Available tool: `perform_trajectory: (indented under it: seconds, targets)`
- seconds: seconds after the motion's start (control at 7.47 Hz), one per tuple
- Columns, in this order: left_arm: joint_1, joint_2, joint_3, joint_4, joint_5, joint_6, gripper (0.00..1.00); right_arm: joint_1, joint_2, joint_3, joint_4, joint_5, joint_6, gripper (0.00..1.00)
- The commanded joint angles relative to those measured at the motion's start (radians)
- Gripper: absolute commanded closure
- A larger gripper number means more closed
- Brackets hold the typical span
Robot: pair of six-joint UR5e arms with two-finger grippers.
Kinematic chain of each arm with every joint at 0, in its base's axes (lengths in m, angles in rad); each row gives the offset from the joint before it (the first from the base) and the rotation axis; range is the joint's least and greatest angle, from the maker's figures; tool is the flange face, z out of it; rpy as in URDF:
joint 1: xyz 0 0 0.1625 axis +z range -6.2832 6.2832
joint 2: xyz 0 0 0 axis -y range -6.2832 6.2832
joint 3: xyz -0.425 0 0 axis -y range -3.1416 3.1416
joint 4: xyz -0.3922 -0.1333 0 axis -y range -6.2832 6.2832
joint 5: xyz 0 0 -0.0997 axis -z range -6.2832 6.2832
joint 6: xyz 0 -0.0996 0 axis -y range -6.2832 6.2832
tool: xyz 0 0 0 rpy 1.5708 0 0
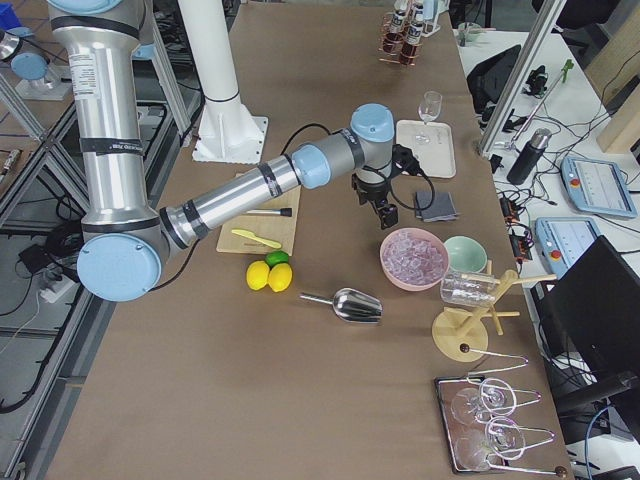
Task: Take tea from basket to plate
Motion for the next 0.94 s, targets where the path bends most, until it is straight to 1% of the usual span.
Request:
perform_trajectory:
  seconds: [0.0, 0.13, 0.27, 0.4, 0.54, 0.67, 0.8]
  targets:
    - [0.01, -0.025, -0.166, 0.174, 0.002, -0.031, 1.0, -0.041, 0.067, 0.005, 0.017, 0.01, 0.038, 0.01]
    - [0.011, -0.048, -0.22, 0.216, 0.003, -0.097, 1.0, -0.051, 0.061, -0.006, 0.142, 0.018, 0.096, 0.01]
    - [0.057, -0.05, -0.278, 0.234, 0.005, -0.155, 1.0, -0.051, 0.042, -0.021, 0.296, 0.026, 0.174, 0.01]
    - [0.089, -0.072, -0.317, 0.236, 0.009, -0.215, 1.0, -0.051, 0.022, -0.032, 0.436, 0.047, 0.257, 0.02]
    - [0.131, -0.091, -0.352, 0.238, 0.009, -0.284, 1.0, -0.051, 0.011, -0.052, 0.586, 0.076, 0.349, 0.05]
    - [0.189, -0.097, -0.396, 0.239, 0.011, -0.351, 1.0, -0.051, 0.011, -0.082, 0.714, 0.087, 0.426, 0.02]
    - [0.249, -0.128, -0.432, 0.239, 0.012, -0.429, 1.0, -0.051, 0.011, -0.113, 0.827, 0.08, 0.472, 0.01]
